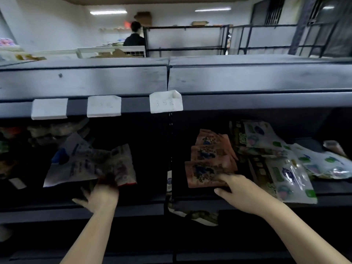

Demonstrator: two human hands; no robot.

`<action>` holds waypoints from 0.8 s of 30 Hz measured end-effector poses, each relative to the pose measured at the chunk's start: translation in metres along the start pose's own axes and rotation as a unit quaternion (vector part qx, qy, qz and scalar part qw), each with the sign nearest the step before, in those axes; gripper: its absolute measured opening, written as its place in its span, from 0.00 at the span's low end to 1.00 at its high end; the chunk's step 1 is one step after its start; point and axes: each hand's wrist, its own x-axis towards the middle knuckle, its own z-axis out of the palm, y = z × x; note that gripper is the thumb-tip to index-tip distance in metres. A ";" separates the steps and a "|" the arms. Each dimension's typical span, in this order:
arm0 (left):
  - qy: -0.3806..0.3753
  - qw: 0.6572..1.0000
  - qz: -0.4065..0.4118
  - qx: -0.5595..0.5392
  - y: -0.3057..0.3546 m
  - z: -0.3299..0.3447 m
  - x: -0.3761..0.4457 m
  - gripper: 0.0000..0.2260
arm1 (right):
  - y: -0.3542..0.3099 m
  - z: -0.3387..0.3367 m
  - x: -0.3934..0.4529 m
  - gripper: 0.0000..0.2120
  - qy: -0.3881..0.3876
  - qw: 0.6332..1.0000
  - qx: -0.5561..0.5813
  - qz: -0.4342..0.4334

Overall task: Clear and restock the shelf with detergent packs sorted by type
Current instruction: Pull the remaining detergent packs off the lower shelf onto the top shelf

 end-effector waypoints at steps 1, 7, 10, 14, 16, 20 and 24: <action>0.020 1.000 0.019 -0.014 0.003 0.003 0.000 0.24 | -0.001 0.001 -0.003 0.25 0.001 1.000 -0.004 0.009; 0.130 0.960 0.111 -0.220 0.041 -0.010 -0.028 0.12 | -0.007 0.004 -0.017 0.24 0.021 0.999 -0.010 0.025; 0.144 0.942 0.104 -0.286 0.055 -0.019 -0.046 0.16 | -0.008 0.003 -0.025 0.22 0.041 0.999 -0.007 0.035; 0.163 0.931 0.160 -0.285 0.070 -0.018 -0.082 0.14 | -0.008 -0.001 -0.042 0.20 0.063 0.997 -0.004 0.045; 0.164 0.925 0.198 -0.280 0.078 -0.013 -0.105 0.14 | -0.006 -0.003 -0.053 0.19 0.084 0.995 -0.001 0.046; 0.183 0.901 0.286 -0.268 0.094 -0.001 -0.157 0.21 | -0.001 -0.007 -0.078 0.19 0.126 0.990 0.041 0.052; 0.194 0.864 0.390 -0.252 0.104 0.023 -0.209 0.24 | -0.002 -0.011 -0.103 0.32 0.161 0.976 0.137 0.047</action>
